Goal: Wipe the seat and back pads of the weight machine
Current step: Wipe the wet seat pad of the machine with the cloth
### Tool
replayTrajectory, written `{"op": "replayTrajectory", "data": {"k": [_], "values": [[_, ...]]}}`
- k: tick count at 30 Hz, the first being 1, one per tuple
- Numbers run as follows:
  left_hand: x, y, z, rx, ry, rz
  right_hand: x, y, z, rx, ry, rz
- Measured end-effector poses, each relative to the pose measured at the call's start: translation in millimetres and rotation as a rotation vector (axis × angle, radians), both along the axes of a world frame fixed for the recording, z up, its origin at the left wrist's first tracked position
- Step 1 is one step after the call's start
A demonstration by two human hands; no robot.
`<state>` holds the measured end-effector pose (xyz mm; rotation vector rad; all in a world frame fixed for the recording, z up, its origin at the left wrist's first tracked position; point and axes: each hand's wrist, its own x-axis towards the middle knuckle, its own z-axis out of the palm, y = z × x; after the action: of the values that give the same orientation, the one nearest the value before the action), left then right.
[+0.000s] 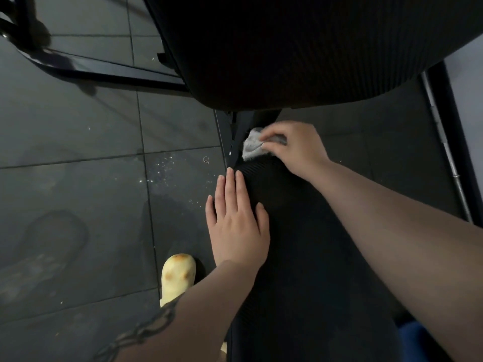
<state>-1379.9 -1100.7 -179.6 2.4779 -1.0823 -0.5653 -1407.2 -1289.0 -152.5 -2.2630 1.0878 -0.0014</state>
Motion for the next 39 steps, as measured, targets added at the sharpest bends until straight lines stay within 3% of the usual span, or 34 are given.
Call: {"op": "replayTrajectory", "data": {"k": [7,12,17,21,24,28,32,34,39], "values": [[0.0,-1.0,1.0,-0.006,-0.003,0.002,10.2,-23.6,-15.9,0.263,0.139,-0.351],[-0.2,-0.2,1.9,-0.002,-0.007,0.001,4.3,-31.4,-7.4,0.125,0.314,-0.379],[-0.9,-1.5,2.1,0.006,-0.021,0.007,13.2,-16.9,-3.8,0.175,0.118,-0.4],[-0.6,-1.2,0.6,0.003,-0.027,0.006,34.4,-11.3,-16.9,0.155,0.272,-0.366],[-0.8,-0.7,-0.2,-0.001,-0.028,0.009,22.2,-21.2,-19.2,0.049,0.369,-0.484],[0.0,0.2,0.2,-0.001,-0.023,-0.002,-5.2,-26.9,-5.7,0.093,0.235,-0.643],[-0.9,-0.5,0.3,0.002,-0.029,0.002,19.7,-10.4,-8.2,0.195,0.126,-0.548],[0.0,-0.1,-0.2,0.0,-0.029,-0.001,25.0,-5.5,-17.6,0.151,0.158,-0.498],[0.1,0.6,0.2,0.004,-0.013,-0.012,-12.4,-14.9,-8.7,-0.068,0.104,-0.674]]}}
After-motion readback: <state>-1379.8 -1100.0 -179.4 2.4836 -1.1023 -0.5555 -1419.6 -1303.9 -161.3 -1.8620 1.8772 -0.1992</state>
